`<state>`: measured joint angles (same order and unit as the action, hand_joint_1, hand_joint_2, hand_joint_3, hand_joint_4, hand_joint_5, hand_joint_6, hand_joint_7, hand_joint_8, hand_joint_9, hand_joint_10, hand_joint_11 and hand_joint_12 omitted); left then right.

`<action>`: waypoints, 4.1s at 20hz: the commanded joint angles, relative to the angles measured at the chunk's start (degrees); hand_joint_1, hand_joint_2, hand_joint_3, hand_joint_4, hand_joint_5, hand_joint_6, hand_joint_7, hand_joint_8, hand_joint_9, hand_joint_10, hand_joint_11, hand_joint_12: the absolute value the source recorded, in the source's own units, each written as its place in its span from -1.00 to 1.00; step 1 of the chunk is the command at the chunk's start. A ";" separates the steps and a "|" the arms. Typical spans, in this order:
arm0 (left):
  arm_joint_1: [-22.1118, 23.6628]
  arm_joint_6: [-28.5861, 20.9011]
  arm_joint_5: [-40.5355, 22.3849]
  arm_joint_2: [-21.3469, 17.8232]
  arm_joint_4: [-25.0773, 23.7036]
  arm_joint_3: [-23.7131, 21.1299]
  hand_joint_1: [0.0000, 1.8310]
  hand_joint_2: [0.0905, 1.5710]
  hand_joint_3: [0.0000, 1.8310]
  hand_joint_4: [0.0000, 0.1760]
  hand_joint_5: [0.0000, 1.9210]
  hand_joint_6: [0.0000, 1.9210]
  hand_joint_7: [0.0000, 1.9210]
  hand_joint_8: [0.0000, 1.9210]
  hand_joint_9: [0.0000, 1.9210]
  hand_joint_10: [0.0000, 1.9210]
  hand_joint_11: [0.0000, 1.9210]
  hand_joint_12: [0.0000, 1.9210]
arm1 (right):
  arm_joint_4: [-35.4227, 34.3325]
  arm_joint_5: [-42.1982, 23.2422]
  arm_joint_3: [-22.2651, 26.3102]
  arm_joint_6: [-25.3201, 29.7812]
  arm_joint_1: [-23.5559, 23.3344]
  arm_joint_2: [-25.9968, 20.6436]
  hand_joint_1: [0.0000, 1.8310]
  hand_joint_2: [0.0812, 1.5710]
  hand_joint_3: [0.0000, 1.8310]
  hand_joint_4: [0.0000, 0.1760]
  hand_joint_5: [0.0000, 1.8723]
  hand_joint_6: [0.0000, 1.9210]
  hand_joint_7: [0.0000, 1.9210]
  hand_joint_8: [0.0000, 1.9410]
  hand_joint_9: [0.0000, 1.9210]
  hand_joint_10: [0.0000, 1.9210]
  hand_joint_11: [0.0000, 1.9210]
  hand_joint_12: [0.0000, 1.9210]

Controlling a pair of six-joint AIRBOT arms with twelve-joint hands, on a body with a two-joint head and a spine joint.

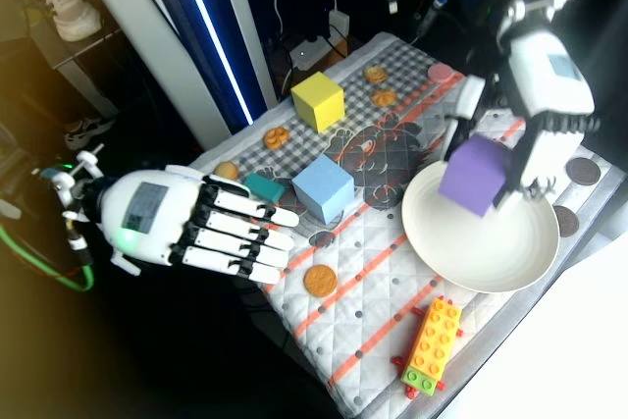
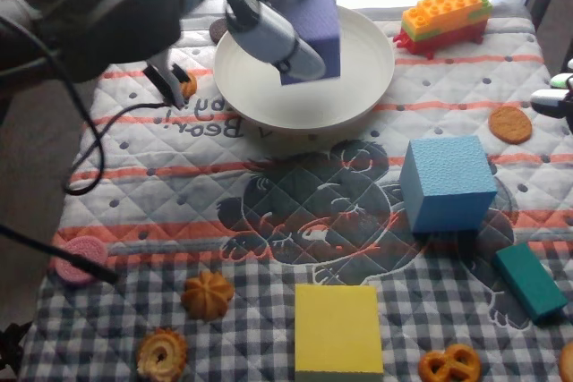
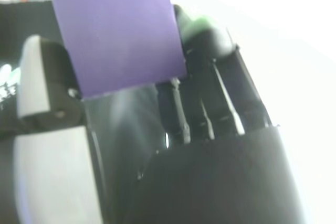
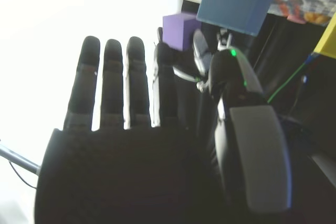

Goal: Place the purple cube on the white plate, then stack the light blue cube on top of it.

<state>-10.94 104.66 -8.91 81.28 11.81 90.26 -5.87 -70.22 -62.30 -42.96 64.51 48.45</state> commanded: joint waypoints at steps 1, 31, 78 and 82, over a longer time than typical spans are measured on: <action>0.53 3.97 -4.95 -0.02 2.36 0.58 0.33 0.50 -1.00 -1.00 -0.06 -0.07 -0.23 0.62 -0.43 0.48 -0.49 0.76 | -1.25 -6.99 -0.48 0.13 -0.64 -0.24 -0.47 0.63 -1.00 -0.37 -0.56 -1.00 -0.61 -1.00 -0.75 -1.00 -0.86 -0.67; -14.71 -2.39 -36.63 -22.51 1.20 -28.27 -0.37 -0.02 -1.00 1.00 -1.00 -1.00 -1.00 -1.00 -1.00 -1.00 -1.00 -1.00 | 1.03 -7.00 -1.36 1.98 -5.89 0.79 -0.39 0.34 -1.00 0.44 -0.69 -1.00 -0.73 -1.00 -0.81 -1.00 -0.90 -0.81; -35.65 -13.68 -54.12 -33.79 4.48 -41.41 -0.10 -0.01 -0.99 1.00 -0.95 -0.99 -1.00 -1.00 -1.00 -1.00 -1.00 -1.00 | 18.57 17.80 -19.36 11.97 -39.75 18.50 0.36 0.33 -1.00 -0.94 0.04 0.04 0.20 -0.24 0.10 -0.25 -0.13 0.24; -35.58 -13.68 -53.59 -33.39 4.45 -41.02 -0.06 -0.02 -1.00 1.00 -0.96 -1.00 -1.00 -1.00 -1.00 -1.00 -1.00 -1.00 | 18.57 20.37 -22.30 11.95 -44.45 21.71 0.36 0.32 -1.00 -0.81 0.10 -0.04 0.20 -0.23 0.12 -0.11 0.00 0.35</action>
<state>-46.78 91.37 -55.96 47.90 16.95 49.06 14.17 -44.18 -84.64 -31.11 20.60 70.57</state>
